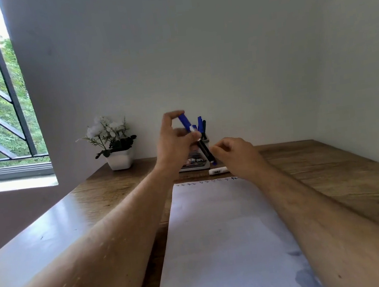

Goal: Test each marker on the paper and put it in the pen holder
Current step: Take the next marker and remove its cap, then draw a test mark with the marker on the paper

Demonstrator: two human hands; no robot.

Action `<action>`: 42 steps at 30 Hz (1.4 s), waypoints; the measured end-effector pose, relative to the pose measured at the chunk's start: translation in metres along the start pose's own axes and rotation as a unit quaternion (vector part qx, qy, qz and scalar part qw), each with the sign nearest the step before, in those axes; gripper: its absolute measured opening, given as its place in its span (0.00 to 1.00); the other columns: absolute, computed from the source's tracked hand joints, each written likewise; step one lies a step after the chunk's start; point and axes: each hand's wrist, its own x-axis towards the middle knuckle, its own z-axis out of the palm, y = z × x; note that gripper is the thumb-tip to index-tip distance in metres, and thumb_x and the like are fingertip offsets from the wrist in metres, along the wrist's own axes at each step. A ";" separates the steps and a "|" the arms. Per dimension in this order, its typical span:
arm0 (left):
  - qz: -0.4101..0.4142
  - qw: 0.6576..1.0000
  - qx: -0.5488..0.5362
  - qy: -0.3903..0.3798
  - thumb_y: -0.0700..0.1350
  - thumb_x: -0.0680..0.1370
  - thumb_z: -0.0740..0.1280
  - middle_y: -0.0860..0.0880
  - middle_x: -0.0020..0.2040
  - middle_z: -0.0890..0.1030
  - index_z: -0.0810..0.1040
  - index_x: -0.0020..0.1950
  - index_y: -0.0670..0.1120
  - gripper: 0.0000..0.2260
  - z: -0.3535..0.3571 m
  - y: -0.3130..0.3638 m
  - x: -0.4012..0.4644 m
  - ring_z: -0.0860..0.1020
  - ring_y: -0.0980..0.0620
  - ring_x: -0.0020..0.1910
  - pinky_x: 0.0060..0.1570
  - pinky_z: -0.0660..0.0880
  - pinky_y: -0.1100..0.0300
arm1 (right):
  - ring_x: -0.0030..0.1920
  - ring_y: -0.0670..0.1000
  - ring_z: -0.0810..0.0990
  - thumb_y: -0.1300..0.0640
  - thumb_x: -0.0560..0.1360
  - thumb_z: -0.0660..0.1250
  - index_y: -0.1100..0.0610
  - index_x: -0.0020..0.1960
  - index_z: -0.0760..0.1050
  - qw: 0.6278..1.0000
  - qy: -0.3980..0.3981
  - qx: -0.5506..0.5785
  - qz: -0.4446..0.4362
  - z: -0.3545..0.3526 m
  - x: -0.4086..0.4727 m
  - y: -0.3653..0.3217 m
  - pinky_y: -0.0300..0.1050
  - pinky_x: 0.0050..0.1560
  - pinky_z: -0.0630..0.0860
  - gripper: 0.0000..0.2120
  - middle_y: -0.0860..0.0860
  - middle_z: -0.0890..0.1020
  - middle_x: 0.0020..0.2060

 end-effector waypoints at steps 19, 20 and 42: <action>0.133 0.934 0.308 0.121 0.38 0.80 0.66 0.57 0.38 0.78 0.67 0.68 0.56 0.21 0.014 -0.019 0.100 0.81 0.52 0.42 0.44 0.78 0.56 | 0.43 0.43 0.78 0.46 0.78 0.67 0.50 0.50 0.81 0.992 -0.069 -0.101 -0.010 0.015 0.007 0.005 0.40 0.42 0.73 0.09 0.46 0.83 0.43; 0.119 0.935 0.313 0.119 0.38 0.80 0.65 0.57 0.37 0.77 0.67 0.68 0.57 0.21 0.015 -0.020 0.102 0.81 0.53 0.41 0.43 0.78 0.56 | 0.43 0.43 0.79 0.46 0.78 0.67 0.50 0.50 0.81 0.993 -0.068 -0.095 -0.005 0.015 0.007 0.004 0.40 0.43 0.74 0.09 0.46 0.83 0.43; 0.057 0.917 0.392 0.052 0.38 0.80 0.65 0.46 0.56 0.84 0.74 0.69 0.50 0.18 0.005 -0.010 0.066 0.83 0.52 0.48 0.45 0.80 0.59 | 0.56 0.53 0.79 0.62 0.73 0.67 0.53 0.61 0.82 0.952 -0.087 -0.291 0.036 -0.005 0.007 0.014 0.46 0.58 0.78 0.18 0.52 0.83 0.57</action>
